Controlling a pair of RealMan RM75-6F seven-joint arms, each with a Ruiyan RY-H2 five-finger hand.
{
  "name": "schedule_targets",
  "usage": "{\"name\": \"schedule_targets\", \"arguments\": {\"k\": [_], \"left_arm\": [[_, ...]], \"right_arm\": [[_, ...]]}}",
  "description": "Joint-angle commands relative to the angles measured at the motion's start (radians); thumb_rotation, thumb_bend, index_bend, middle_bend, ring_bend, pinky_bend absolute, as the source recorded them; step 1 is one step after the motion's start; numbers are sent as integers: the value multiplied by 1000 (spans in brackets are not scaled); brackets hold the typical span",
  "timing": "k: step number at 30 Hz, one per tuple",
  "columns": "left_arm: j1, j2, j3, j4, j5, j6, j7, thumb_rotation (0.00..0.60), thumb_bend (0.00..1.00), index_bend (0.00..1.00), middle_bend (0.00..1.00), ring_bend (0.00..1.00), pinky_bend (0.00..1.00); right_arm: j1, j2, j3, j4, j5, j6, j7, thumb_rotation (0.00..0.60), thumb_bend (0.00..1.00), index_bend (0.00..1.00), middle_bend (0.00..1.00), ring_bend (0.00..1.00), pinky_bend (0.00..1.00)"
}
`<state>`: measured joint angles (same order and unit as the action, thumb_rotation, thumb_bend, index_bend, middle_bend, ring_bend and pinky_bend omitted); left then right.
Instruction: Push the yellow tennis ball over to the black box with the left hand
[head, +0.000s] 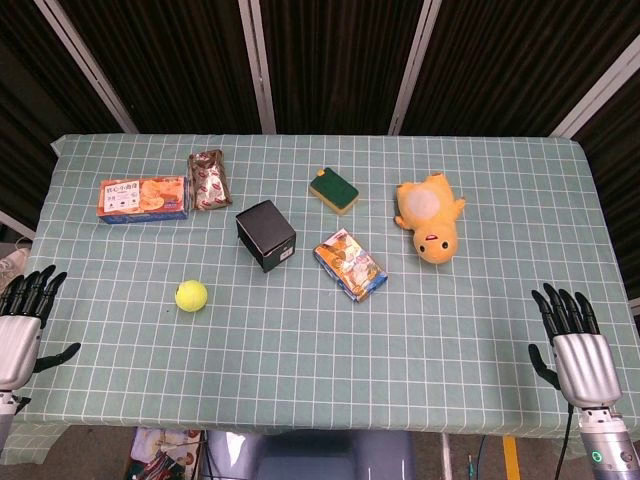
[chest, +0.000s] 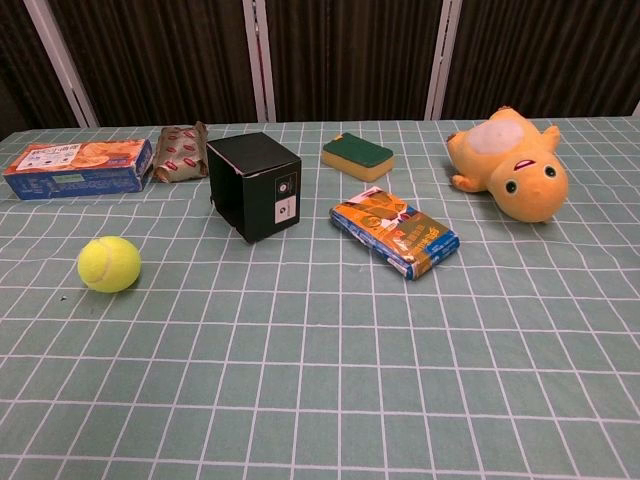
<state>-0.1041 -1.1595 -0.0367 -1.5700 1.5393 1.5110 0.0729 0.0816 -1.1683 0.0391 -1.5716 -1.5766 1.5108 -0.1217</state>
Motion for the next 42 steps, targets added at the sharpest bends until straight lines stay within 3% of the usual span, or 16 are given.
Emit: {"name": "schedule_targets", "arguments": {"k": [1,6,8,11,13,15,23,25,42], "left_arm": [[-1,3,3,-2,1,-6,-3,600,39,0,0,0,0],[-4,2,5,0,-1,-15,-5,600,45,11,23,3,8],[-10,-3,8,3,6,-24,-16,600,86,85,128,81,123],[-22,-12,8,18,16,-37,-50,600,264,420,528,492,579],[-37,-20,12,54,34,-52,-65,600,359,555,675,665,715],[-56,-20,24,85,50,-86,-71,600,401,596,717,723,753],[-184,38,100,96,82,-371,-120,600,401,547,700,725,756],[-250,17,120,113,92,-500,-134,600,401,539,670,691,737],[-410,-119,78,216,47,-695,-78,600,403,516,646,673,712]], "right_arm": [[0,0,1,-1,0,1,-1,600,445,0,0,0,0],[1,2,2,-3,4,-2,1,600,445,0,0,0,0],[1,3,2,-3,5,-3,5,600,445,0,0,0,0],[2,5,6,-3,7,-2,14,600,446,0,0,0,0],[4,6,5,0,11,-9,16,600,446,0,0,0,0],[6,6,5,1,12,-14,20,600,446,0,0,0,0],[10,8,1,0,16,-30,27,600,446,0,0,0,0],[10,11,-1,-2,9,-26,34,600,445,0,0,0,0],[4,36,2,-8,-2,-3,95,600,445,0,0,0,0]]}}
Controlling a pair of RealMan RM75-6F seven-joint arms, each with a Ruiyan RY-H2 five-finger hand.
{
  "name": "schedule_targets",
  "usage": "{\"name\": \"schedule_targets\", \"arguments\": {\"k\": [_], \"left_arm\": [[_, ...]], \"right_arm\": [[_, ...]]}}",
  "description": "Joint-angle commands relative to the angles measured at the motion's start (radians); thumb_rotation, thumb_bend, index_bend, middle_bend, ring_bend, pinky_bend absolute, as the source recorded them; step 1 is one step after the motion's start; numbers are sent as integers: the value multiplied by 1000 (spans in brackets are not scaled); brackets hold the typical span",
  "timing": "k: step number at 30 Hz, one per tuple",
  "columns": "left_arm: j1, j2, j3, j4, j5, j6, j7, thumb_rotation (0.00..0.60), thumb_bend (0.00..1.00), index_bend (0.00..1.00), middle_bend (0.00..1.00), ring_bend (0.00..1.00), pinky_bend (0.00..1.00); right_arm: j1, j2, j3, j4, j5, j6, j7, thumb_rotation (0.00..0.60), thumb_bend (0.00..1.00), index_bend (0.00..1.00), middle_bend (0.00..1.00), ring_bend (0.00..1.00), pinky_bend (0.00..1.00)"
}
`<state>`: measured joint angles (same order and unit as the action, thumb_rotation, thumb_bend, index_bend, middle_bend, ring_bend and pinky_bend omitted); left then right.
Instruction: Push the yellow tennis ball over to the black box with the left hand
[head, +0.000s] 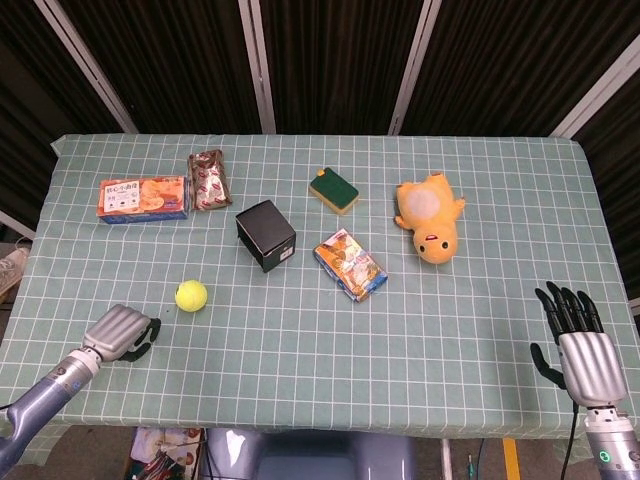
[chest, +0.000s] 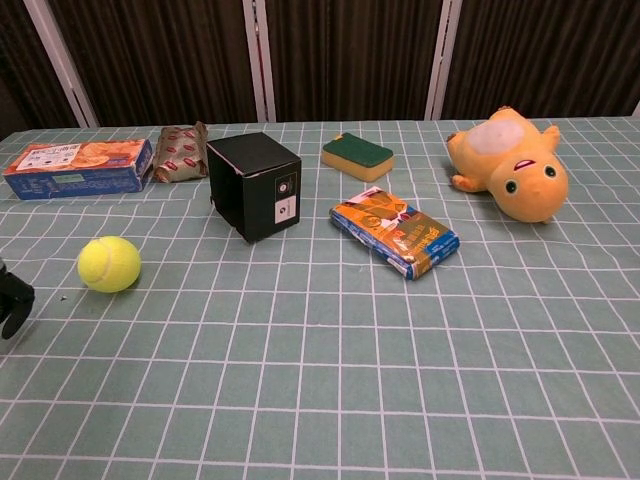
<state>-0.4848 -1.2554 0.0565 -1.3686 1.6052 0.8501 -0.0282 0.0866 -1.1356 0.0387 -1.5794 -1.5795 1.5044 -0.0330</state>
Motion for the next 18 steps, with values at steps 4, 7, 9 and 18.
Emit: {"name": "schedule_targets", "arguments": {"k": [4,7,9,18], "left_arm": [[-54,-47,-31,22,-36,-52,29,600,403,517,642,672,710],[-77,-70,-45,43,-57,-77,31,600,404,517,641,672,709],[-93,-85,-53,57,-67,-91,42,600,404,516,641,672,710],[-153,-118,-75,69,-109,-149,85,600,405,515,641,671,706]], "right_arm": [[-5,10,5,-2,3,12,19,600,446,0,0,0,0],[-4,14,5,-2,4,11,31,600,446,0,0,0,0],[-4,16,6,0,5,9,36,600,446,0,0,0,0],[-5,20,13,3,11,15,48,600,445,0,0,0,0]]}}
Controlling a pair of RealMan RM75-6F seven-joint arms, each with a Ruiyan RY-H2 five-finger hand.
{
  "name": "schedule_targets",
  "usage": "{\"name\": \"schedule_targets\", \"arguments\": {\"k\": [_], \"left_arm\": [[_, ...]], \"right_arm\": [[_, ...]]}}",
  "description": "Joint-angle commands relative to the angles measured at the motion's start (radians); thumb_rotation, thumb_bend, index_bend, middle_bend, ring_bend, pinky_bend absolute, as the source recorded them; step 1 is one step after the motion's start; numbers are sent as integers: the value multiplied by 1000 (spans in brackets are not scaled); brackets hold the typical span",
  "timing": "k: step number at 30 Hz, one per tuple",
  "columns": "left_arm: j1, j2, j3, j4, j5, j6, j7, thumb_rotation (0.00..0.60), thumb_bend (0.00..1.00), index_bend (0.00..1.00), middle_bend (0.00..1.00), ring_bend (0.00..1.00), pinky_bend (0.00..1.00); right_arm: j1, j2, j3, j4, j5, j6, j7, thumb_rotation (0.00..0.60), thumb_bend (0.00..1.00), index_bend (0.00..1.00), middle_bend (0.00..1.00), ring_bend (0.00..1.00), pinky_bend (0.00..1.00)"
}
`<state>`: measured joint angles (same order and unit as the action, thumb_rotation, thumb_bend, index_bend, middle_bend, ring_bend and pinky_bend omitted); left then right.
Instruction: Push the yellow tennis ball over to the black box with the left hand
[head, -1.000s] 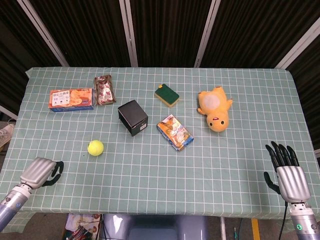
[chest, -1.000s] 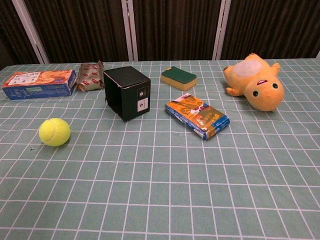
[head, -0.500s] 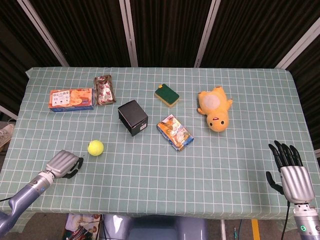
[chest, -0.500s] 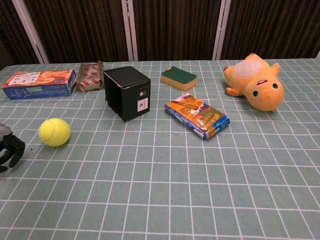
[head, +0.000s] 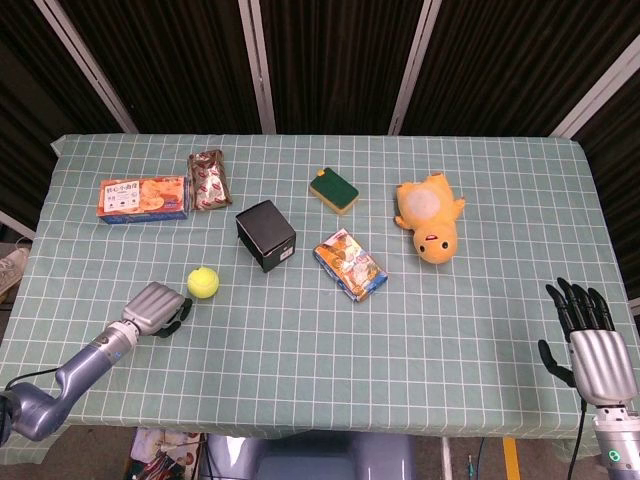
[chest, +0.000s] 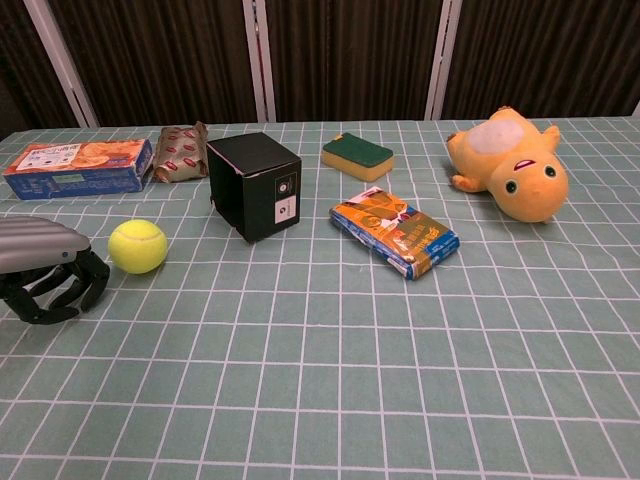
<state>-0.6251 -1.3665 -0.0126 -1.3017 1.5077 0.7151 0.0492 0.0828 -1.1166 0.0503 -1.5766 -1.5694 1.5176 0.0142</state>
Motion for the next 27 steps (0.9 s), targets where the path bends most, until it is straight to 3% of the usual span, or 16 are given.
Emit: {"name": "schedule_targets", "arguments": {"k": [1,14,27], "left_arm": [[-18,-8,-6,3,-16,-21,8,600,405,514,641,670,706],[-71,24,-14,-13,-64,-68,20,600,404,518,664,692,706],[-107,4,-14,47,-109,-110,23,600,405,518,643,677,685]], "right_arm": [[-1,1,2,1,1,3,2,600,446,0,0,0,0],[0,0,15,16,19,5,15,600,445,0,0,0,0],[3,-6,26,28,36,1,12,600,445,0,0,0,0]]}}
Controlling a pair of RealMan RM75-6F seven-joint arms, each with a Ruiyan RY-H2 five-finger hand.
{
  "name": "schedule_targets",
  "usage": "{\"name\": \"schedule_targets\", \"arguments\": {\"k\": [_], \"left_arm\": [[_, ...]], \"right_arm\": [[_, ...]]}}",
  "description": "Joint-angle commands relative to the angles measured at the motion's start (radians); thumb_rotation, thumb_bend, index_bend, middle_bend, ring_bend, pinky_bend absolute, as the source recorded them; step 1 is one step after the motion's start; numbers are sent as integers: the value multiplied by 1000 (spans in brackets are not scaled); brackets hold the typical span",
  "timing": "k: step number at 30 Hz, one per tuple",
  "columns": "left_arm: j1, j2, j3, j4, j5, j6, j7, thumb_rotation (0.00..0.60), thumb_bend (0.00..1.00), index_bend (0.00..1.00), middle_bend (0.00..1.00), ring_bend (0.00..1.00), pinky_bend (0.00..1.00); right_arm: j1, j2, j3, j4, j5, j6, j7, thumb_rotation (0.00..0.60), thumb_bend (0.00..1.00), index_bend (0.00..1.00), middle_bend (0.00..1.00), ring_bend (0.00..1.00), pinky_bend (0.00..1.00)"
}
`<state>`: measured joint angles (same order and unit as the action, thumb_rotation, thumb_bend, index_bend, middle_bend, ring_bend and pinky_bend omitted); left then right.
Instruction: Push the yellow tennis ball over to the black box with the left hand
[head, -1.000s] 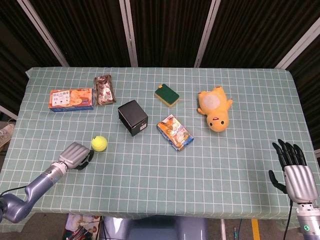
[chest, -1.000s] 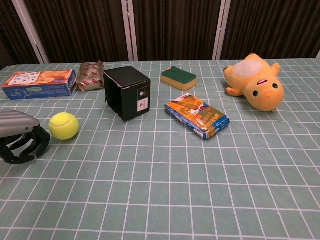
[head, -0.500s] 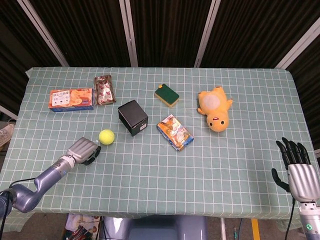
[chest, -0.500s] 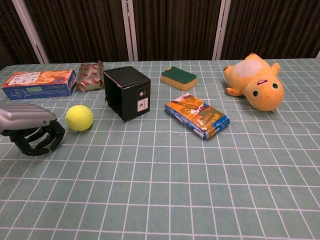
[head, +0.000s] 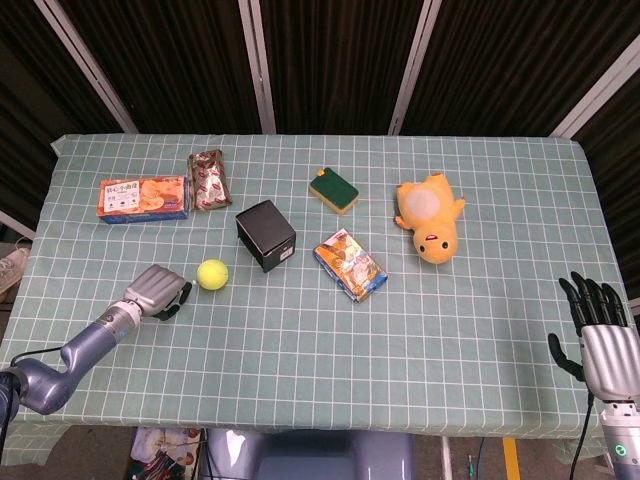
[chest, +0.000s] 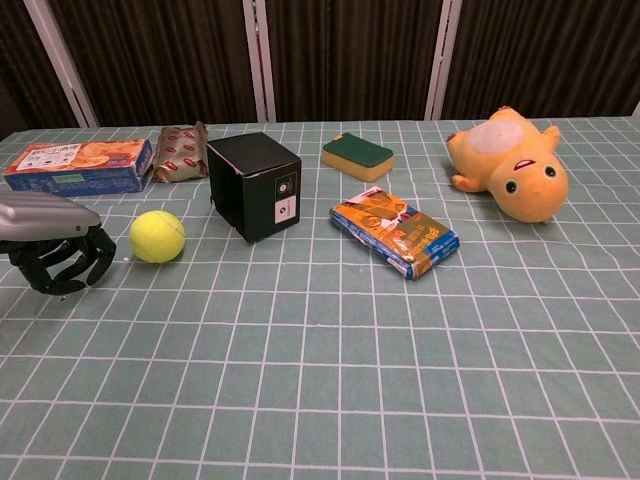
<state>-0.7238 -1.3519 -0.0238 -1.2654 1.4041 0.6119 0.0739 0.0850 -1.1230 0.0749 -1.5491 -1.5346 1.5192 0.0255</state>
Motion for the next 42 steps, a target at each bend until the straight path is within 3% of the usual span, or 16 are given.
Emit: {"name": "schedule_targets", "arguments": {"k": [1,18,29,42], "left_arm": [[-13,-18,-5,17,-7,-8,-3,600,405,517,631,665,669],[-68,-117,-26,106,-5,10,-37,600,403,504,570,603,643],[-95,-174,-32,174,0,12,-79,600,402,458,452,449,391],[-157,-218,-39,248,42,-7,-195,600,402,432,409,397,343]], "right_arm": [[1,0,2,1,2,-1,0,600,445,0,0,0,0],[-1,11,3,0,3,1,22,600,445,0,0,0,0],[3,12,0,0,4,-13,22,600,446,0,0,0,0],[4,14,-3,-6,-1,-14,17,600,444,0,0,0,0]]}}
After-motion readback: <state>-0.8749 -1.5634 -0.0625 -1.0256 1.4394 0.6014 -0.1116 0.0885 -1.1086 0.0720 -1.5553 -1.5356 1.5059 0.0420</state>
